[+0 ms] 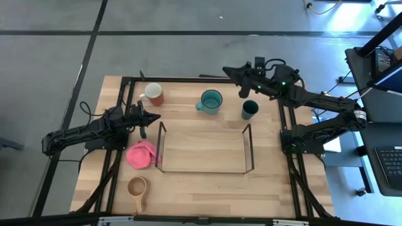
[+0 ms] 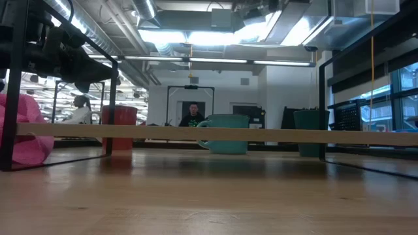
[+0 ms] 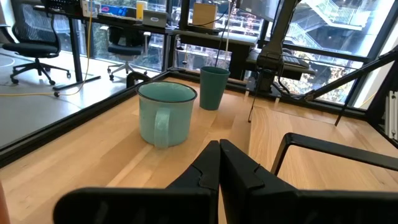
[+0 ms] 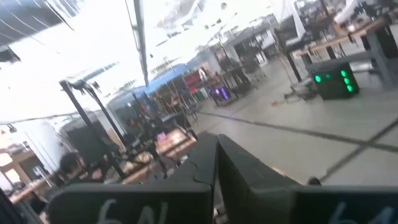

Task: Stack small to large cups/mugs on shelf
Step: Put the orange mug on the shelf

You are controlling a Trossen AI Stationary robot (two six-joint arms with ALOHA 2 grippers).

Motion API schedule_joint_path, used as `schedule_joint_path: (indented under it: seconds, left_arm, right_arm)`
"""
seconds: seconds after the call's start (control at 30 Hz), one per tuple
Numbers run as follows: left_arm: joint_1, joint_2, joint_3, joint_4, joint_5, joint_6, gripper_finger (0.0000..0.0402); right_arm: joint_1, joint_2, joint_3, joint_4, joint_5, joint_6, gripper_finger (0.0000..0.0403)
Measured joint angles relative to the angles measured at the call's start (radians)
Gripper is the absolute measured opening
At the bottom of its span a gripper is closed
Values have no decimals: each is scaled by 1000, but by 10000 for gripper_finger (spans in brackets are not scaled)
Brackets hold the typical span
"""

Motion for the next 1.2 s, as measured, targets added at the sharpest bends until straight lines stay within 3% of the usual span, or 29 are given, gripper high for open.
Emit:
schedule_joint_path:
  seconds: [0.27, 0.9, 1.03, 1.2]
  left_arm:
    - [0, 0, 0, 0, 0, 0, 0]
    - [0, 0, 0, 0, 0, 0, 0]
    - [0, 0, 0, 0, 0, 3, 0]
    - [0, 0, 0, 43, -57, -36, 0]
  right_arm:
    - [-7, 0, 0, 40, -2, 8, 16]
    - [-84, 0, 0, 123, -151, -40, 16]
    - [-120, 0, 0, 50, -151, -81, 16]
    - [-166, 0, 0, -171, -149, -83, 16]
